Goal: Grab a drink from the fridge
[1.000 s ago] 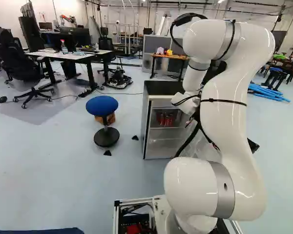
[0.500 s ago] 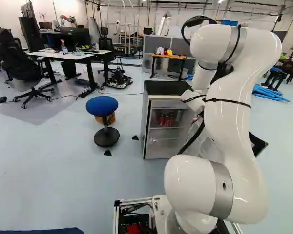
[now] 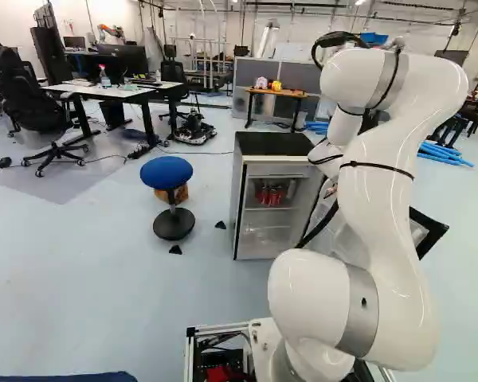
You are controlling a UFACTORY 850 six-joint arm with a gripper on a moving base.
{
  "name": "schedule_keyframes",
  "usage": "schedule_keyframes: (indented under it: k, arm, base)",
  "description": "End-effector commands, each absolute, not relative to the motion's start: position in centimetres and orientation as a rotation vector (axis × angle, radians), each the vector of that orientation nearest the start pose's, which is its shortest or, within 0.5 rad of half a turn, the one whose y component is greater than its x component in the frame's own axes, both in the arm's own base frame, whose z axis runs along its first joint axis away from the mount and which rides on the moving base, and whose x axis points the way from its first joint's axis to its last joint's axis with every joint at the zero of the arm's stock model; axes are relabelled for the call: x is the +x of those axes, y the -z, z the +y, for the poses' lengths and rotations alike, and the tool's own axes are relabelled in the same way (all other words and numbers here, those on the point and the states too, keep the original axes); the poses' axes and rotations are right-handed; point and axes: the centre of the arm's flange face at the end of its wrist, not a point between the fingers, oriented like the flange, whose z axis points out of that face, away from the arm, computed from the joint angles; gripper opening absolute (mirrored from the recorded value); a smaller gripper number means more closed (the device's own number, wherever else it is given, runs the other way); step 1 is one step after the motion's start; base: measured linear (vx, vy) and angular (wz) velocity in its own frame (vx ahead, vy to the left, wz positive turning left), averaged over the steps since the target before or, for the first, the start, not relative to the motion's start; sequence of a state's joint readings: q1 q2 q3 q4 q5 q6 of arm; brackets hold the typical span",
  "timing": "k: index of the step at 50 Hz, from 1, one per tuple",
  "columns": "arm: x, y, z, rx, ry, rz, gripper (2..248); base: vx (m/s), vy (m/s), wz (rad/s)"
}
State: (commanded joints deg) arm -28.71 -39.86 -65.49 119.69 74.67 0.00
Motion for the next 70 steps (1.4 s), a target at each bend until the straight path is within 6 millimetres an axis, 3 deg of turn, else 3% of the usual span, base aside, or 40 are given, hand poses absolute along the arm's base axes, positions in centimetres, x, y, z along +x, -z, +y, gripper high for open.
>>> schedule_keyframes:
  k: [14, 26, 42, 70]
  arm:
    - [44.3, -30.8, -35.7, 0.267, -0.744, -2.100, 247]
    - [44.5, -30.9, -36.0, 0.304, -0.778, -2.093, 247]
    - [43.2, -30.7, -34.3, 0.422, -0.820, -2.055, 247]
    - [40.8, -30.8, -30.7, 0.797, -0.983, -1.923, 247]
  base:
    - [0.000, 0.000, 0.000]
    - [0.000, 0.000, 0.000]
    - [0.000, 0.000, 0.000]
    - [0.000, 0.000, 0.000]
